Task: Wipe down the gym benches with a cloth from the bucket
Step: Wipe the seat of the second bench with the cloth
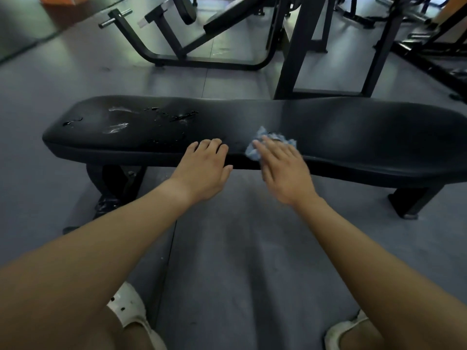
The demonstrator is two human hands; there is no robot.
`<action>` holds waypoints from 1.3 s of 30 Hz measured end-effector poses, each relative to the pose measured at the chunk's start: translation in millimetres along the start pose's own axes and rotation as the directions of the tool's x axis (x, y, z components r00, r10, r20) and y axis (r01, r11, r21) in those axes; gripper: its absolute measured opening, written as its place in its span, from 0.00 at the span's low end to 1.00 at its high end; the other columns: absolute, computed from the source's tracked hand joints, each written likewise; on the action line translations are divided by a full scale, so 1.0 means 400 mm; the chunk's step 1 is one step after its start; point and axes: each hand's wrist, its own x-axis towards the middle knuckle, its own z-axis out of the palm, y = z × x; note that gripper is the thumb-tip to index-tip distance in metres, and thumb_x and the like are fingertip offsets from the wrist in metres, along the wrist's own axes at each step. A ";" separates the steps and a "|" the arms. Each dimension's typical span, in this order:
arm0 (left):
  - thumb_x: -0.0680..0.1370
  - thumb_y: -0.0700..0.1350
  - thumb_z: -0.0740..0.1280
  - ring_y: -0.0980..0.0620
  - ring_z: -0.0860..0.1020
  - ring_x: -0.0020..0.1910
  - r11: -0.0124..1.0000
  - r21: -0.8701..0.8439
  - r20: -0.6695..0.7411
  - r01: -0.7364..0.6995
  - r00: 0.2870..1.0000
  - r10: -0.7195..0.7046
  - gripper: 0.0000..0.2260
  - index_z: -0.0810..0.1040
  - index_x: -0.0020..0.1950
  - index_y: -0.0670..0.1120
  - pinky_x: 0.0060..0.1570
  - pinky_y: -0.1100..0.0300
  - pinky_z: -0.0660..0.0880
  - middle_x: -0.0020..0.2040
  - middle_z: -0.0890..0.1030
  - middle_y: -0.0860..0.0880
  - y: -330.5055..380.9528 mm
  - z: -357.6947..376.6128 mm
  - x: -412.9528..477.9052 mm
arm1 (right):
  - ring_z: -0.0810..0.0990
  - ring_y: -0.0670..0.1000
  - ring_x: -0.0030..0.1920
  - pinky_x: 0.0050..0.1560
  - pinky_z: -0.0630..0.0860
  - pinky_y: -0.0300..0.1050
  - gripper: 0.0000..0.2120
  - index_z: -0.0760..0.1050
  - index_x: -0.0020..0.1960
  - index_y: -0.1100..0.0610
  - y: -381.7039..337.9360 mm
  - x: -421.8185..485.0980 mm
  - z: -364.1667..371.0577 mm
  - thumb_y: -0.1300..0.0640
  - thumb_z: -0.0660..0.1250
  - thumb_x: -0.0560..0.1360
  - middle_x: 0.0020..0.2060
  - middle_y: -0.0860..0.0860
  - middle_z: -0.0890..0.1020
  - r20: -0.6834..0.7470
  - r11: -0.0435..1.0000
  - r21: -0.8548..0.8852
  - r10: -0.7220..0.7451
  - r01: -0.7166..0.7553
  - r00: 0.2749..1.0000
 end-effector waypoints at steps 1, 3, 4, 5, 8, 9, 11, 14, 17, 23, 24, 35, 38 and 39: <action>0.85 0.56 0.56 0.40 0.69 0.73 1.000 0.001 0.005 0.007 1.000 -0.007 0.23 0.69 0.73 0.42 0.74 0.42 0.64 0.75 0.70 0.41 0.004 0.001 0.004 | 0.68 0.52 0.75 0.75 0.62 0.52 0.22 0.68 0.76 0.51 0.020 -0.010 -0.007 0.52 0.56 0.83 0.74 0.51 0.72 -0.038 0.992 0.027 0.122 -0.121 0.992; 0.85 0.57 0.56 0.39 0.71 0.70 1.000 0.002 0.008 0.018 1.000 -0.018 0.23 0.70 0.71 0.42 0.73 0.42 0.66 0.72 0.71 0.41 0.011 0.004 0.011 | 0.71 0.53 0.73 0.75 0.63 0.53 0.22 0.72 0.73 0.54 0.042 -0.027 -0.018 0.52 0.54 0.82 0.71 0.52 0.76 -0.097 0.938 0.068 0.345 -0.340 0.933; 0.85 0.57 0.56 0.39 0.71 0.69 1.000 0.002 0.009 0.021 1.000 -0.021 0.22 0.70 0.71 0.42 0.72 0.42 0.66 0.71 0.72 0.41 0.014 0.004 0.013 | 0.71 0.53 0.73 0.75 0.63 0.53 0.23 0.74 0.72 0.55 0.042 -0.029 -0.020 0.52 0.53 0.81 0.70 0.52 0.77 -0.108 0.910 0.072 0.415 -0.409 0.904; 0.85 0.57 0.56 0.39 0.72 0.67 1.000 0.004 0.009 0.024 1.000 -0.024 0.22 0.70 0.70 0.42 0.71 0.42 0.67 0.70 0.72 0.41 0.016 0.004 0.015 | 0.71 0.53 0.73 0.76 0.62 0.54 0.24 0.75 0.71 0.56 0.037 -0.023 -0.022 0.52 0.52 0.80 0.70 0.52 0.77 -0.107 0.889 0.075 0.457 -0.452 0.883; 0.84 0.57 0.56 0.39 0.73 0.64 0.999 0.015 0.003 0.036 0.999 -0.036 0.22 0.71 0.69 0.42 0.68 0.43 0.69 0.68 0.73 0.41 0.021 0.003 0.017 | 0.67 0.53 0.76 0.77 0.59 0.55 0.26 0.74 0.72 0.55 -0.003 0.012 -0.019 0.51 0.49 0.79 0.73 0.52 0.74 -0.027 0.886 0.086 0.458 -0.455 0.888; 0.84 0.57 0.56 0.39 0.73 0.64 0.999 0.020 -0.001 0.039 0.999 -0.039 0.21 0.71 0.68 0.42 0.67 0.43 0.70 0.68 0.73 0.41 0.024 0.001 0.018 | 0.66 0.53 0.77 0.78 0.58 0.55 0.26 0.72 0.73 0.56 -0.019 0.021 -0.016 0.52 0.50 0.80 0.75 0.53 0.72 0.019 0.913 0.076 0.400 -0.400 0.916; 0.84 0.57 0.56 0.39 0.73 0.62 0.998 0.029 -0.008 0.051 0.999 -0.050 0.21 0.71 0.67 0.43 0.64 0.44 0.71 0.67 0.73 0.41 0.032 -0.002 0.021 | 0.63 0.54 0.78 0.79 0.57 0.57 0.25 0.68 0.76 0.57 -0.052 0.029 -0.009 0.53 0.51 0.81 0.77 0.54 0.67 0.107 0.973 0.067 0.214 -0.222 0.971; 0.85 0.57 0.54 0.40 0.73 0.59 0.998 0.039 -0.028 0.054 0.998 -0.053 0.20 0.71 0.65 0.43 0.59 0.46 0.72 0.64 0.74 0.42 0.037 -0.009 0.029 | 0.60 0.54 0.79 0.79 0.55 0.56 0.24 0.64 0.79 0.56 -0.079 0.035 -0.013 0.54 0.55 0.83 0.79 0.53 0.63 0.194 0.992 0.122 -0.008 -0.016 0.981; 0.85 0.58 0.54 0.40 0.74 0.57 0.998 0.047 -0.033 0.048 0.998 -0.046 0.20 0.72 0.64 0.44 0.57 0.46 0.72 0.62 0.74 0.42 0.034 -0.014 0.037 | 0.64 0.53 0.77 0.78 0.55 0.51 0.23 0.67 0.77 0.54 -0.052 0.047 -0.038 0.55 0.59 0.82 0.78 0.52 0.67 0.198 0.988 0.154 -0.056 0.025 0.979; 0.85 0.57 0.52 0.42 0.75 0.56 0.999 0.051 -0.013 -0.015 1.000 0.016 0.20 0.73 0.64 0.44 0.57 0.47 0.74 0.61 0.75 0.44 0.001 -0.031 0.050 | 0.65 0.55 0.77 0.77 0.57 0.51 0.21 0.73 0.72 0.58 0.037 0.101 -0.060 0.56 0.55 0.82 0.74 0.56 0.71 0.193 0.879 0.098 0.444 -0.467 0.875; 0.85 0.57 0.53 0.43 0.74 0.56 0.999 0.030 -0.011 -0.023 1.000 0.023 0.19 0.73 0.64 0.44 0.56 0.47 0.75 0.60 0.74 0.44 -0.009 -0.036 0.056 | 0.63 0.56 0.78 0.78 0.56 0.53 0.21 0.71 0.74 0.59 0.030 0.115 -0.055 0.56 0.54 0.83 0.76 0.57 0.69 0.222 0.872 0.068 0.460 -0.485 0.860; 0.84 0.56 0.56 0.43 0.76 0.60 0.996 -0.073 -0.045 -0.057 0.998 0.054 0.19 0.75 0.65 0.45 0.58 0.46 0.76 0.63 0.76 0.44 -0.065 -0.018 0.166 | 0.53 0.47 0.81 0.78 0.46 0.41 0.23 0.61 0.80 0.49 0.006 0.202 -0.065 0.51 0.52 0.86 0.81 0.47 0.58 0.524 0.974 0.160 0.055 -0.162 0.850; 0.84 0.57 0.56 0.44 0.76 0.59 0.991 -0.100 -0.045 -0.083 0.996 0.079 0.20 0.75 0.66 0.45 0.57 0.46 0.76 0.63 0.76 0.46 -0.077 -0.006 0.178 | 0.51 0.48 0.81 0.78 0.47 0.46 0.22 0.61 0.80 0.46 0.072 0.261 -0.061 0.51 0.52 0.86 0.81 0.46 0.56 0.558 0.957 0.090 0.180 -0.274 0.810; 0.84 0.57 0.55 0.45 0.76 0.59 0.991 -0.103 -0.052 -0.091 0.995 0.086 0.20 0.76 0.66 0.45 0.57 0.46 0.76 0.62 0.76 0.46 -0.084 -0.003 0.178 | 0.51 0.49 0.81 0.78 0.46 0.46 0.22 0.61 0.80 0.47 0.094 0.285 -0.054 0.52 0.51 0.86 0.81 0.47 0.56 0.561 0.946 0.066 0.228 -0.317 0.796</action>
